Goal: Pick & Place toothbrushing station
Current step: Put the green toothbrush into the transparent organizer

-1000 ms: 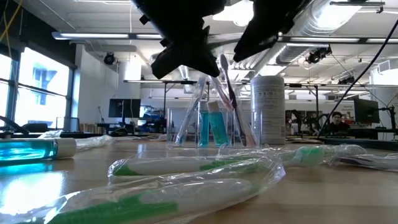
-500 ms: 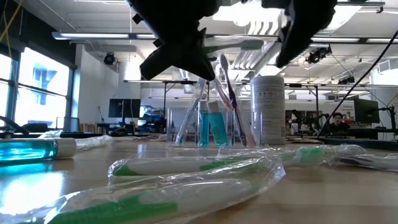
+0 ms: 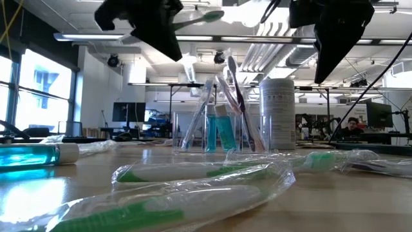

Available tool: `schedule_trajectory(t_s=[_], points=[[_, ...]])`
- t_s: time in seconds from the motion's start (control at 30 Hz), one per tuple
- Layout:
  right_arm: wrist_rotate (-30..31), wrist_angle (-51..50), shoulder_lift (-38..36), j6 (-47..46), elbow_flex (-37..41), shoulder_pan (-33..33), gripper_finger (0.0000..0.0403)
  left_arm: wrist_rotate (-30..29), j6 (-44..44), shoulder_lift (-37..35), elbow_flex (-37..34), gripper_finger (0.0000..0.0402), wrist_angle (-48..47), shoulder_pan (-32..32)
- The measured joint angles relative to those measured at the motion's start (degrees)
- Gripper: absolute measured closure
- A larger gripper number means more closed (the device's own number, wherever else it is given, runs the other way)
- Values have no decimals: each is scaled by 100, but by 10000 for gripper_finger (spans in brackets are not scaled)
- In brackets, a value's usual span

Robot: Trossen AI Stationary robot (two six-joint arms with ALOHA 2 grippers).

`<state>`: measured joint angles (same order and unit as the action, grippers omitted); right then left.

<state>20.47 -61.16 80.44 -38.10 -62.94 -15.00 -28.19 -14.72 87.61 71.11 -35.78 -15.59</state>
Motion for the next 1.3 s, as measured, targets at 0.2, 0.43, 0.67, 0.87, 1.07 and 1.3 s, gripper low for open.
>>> schedule_trajectory(t_s=[0.2,0.43,0.67,0.87,1.07,1.3], points=[[65,-54,2,-130,0,0,258,1909,-12,-1176,-1274,401,1630,968],[127,53,2,-126,0,0,268,4480,823,-1562,-3387,402,6267,2198],[476,174,2,-86,0,0,269,5128,1832,-806,-4296,402,9456,2656],[643,277,2,-67,0,0,269,5294,2159,260,-4149,402,10691,2609],[666,354,4,36,0,0,269,5598,2504,1096,-3574,402,11172,2673],[669,383,4,82,0,0,269,5884,2551,1576,-3163,402,11157,2840]])
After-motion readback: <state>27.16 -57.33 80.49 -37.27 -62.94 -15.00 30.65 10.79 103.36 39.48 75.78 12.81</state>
